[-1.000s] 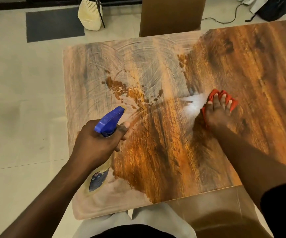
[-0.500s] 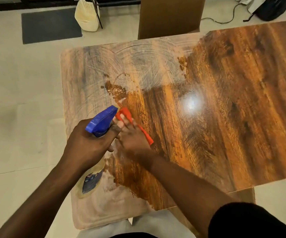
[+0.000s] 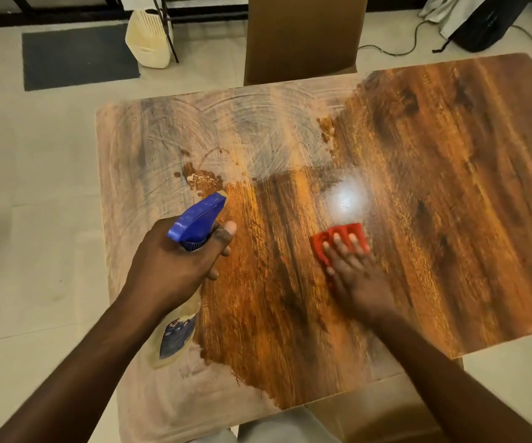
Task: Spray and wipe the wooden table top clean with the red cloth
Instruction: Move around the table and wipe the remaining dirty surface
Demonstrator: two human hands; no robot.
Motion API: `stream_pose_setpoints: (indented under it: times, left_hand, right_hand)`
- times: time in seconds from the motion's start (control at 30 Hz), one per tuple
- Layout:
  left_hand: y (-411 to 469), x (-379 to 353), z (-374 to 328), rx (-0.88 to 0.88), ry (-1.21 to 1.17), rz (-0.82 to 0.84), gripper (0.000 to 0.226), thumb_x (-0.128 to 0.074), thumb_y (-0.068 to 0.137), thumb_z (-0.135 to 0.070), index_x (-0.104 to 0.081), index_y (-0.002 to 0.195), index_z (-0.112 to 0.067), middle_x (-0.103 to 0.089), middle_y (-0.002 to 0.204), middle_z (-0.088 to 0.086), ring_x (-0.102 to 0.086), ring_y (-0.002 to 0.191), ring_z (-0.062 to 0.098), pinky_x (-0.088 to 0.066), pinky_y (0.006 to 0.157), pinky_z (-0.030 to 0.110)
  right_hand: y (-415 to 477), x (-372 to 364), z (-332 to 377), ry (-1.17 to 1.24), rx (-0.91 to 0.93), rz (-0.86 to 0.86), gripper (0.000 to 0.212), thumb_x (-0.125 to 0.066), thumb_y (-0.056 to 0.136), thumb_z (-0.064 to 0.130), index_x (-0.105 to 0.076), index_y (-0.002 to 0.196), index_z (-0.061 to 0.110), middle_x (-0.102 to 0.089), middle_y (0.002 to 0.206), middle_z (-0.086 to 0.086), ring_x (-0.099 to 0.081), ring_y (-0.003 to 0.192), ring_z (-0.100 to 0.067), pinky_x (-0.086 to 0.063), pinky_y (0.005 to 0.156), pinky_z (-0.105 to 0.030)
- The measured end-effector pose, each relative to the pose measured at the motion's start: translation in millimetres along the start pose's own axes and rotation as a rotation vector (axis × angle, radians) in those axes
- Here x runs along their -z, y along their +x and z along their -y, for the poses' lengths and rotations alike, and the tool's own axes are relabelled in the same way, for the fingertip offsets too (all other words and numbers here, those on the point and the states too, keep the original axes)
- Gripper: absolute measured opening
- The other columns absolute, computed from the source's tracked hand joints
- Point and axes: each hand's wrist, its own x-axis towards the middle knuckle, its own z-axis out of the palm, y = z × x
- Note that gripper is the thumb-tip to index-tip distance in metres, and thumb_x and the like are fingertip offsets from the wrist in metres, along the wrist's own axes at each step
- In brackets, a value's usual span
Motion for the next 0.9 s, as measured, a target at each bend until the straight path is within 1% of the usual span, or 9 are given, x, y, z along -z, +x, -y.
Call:
stream_pose_setpoints:
  times: [0.17, 0.23, 0.33, 0.4, 0.47, 0.57, 0.67, 0.8, 0.9]
  left_hand:
    - [13.6, 0.0, -0.9, -0.003, -0.006, 0.011, 0.030, -0.070, 0.090, -0.066, -0.077, 0.094, -0.037, -0.086, 0.085, -0.011, -0.079, 0.057, 0.016, -0.070, 0.080, 0.049]
    - [19.9, 1.6, -1.3, -0.012, -0.002, 0.004, 0.030, -0.070, 0.091, -0.066, -0.077, 0.093, -0.037, -0.085, 0.084, -0.011, -0.079, 0.057, 0.015, -0.070, 0.080, 0.051]
    - [29.2, 5.3, -2.1, -0.026, 0.005, 0.000, 0.021, -0.073, 0.095, -0.063, -0.076, 0.094, -0.042, -0.086, 0.083, -0.009, -0.080, 0.057, 0.017, -0.070, 0.082, 0.055]
    - [33.6, 9.0, -2.2, -0.024, 0.011, -0.010, 0.017, -0.074, 0.097, -0.059, -0.077, 0.092, -0.043, -0.086, 0.083, -0.008, -0.080, 0.057, 0.018, -0.069, 0.084, 0.057]
    - [35.1, 13.7, -3.0, -0.003, 0.010, -0.015, 0.020, -0.073, 0.093, -0.064, -0.077, 0.092, -0.045, -0.086, 0.082, -0.010, -0.080, 0.057, 0.017, -0.069, 0.085, 0.056]
    - [34.8, 21.2, 0.4, 0.024, 0.021, -0.016, 0.029, -0.071, 0.087, -0.073, -0.078, 0.091, -0.045, -0.086, 0.079, -0.006, -0.080, 0.058, 0.017, -0.068, 0.086, 0.056]
    - [33.2, 25.8, 1.7, 0.054, 0.036, -0.024, 0.030, -0.069, 0.085, -0.073, -0.078, 0.090, -0.045, -0.086, 0.079, -0.003, -0.080, 0.059, 0.018, -0.067, 0.089, 0.057]
    - [30.6, 25.0, -2.3, 0.086, 0.050, -0.022, 0.032, -0.072, 0.087, -0.070, -0.077, 0.096, -0.040, -0.087, 0.082, 0.002, -0.081, 0.063, 0.025, -0.066, 0.091, 0.060]
    - [32.6, 21.9, -7.1, 0.137, 0.022, -0.055, 0.061, -0.073, 0.076, -0.078, -0.079, 0.098, -0.022, -0.084, 0.087, 0.014, -0.079, 0.077, 0.043, -0.064, 0.089, 0.067]
  right_hand:
    - [74.8, 56.4, -56.6, 0.174, -0.425, -0.113, 0.059, -0.025, 0.119, 0.046, -0.014, 0.174, 0.029, 0.000, 0.181, 0.001, 0.009, 0.167, -0.028, -0.001, 0.135, -0.054]
    - [116.6, 73.8, -52.4, 0.235, -0.506, -0.149, 0.059, -0.024, 0.119, 0.044, -0.015, 0.174, 0.024, 0.000, 0.182, -0.003, 0.009, 0.168, -0.030, 0.003, 0.135, -0.051]
    - [174.2, 88.8, -23.1, 0.292, -0.514, -0.162, 0.060, -0.024, 0.119, 0.039, -0.012, 0.175, 0.020, 0.003, 0.182, -0.007, 0.012, 0.167, -0.032, 0.004, 0.134, -0.048]
    - [203.3, 90.3, 5.2, 0.270, -0.452, -0.130, 0.061, -0.023, 0.119, 0.041, -0.008, 0.175, 0.023, 0.007, 0.182, -0.005, 0.014, 0.167, -0.031, 0.003, 0.135, -0.047]
    - [224.8, 88.0, 35.4, 0.219, -0.336, -0.087, 0.062, -0.021, 0.119, 0.043, -0.003, 0.175, 0.025, 0.012, 0.181, -0.004, 0.017, 0.166, -0.030, 0.002, 0.135, -0.048]
    - [238.7, 80.2, 85.1, 0.160, -0.125, -0.019, 0.062, -0.019, 0.118, 0.047, 0.000, 0.174, 0.029, 0.013, 0.181, 0.001, 0.019, 0.166, -0.028, 0.001, 0.135, -0.053]
    - [228.7, 62.6, 137.3, 0.125, 0.121, 0.042, 0.062, -0.020, 0.116, 0.049, -0.003, 0.174, 0.032, 0.010, 0.181, 0.004, 0.018, 0.166, -0.025, 0.000, 0.135, -0.055]
    - [180.4, 25.3, 199.0, 0.140, 0.418, 0.127, 0.064, -0.027, 0.113, 0.050, -0.019, 0.173, 0.028, -0.006, 0.182, 0.002, 0.011, 0.168, -0.022, 0.000, 0.134, -0.056]
    - [126.9, -3.2, 217.9, 0.119, 0.548, 0.121, 0.059, -0.037, 0.112, 0.047, -0.034, 0.167, 0.025, -0.027, 0.178, -0.004, -0.002, 0.168, -0.026, -0.009, 0.134, -0.058]
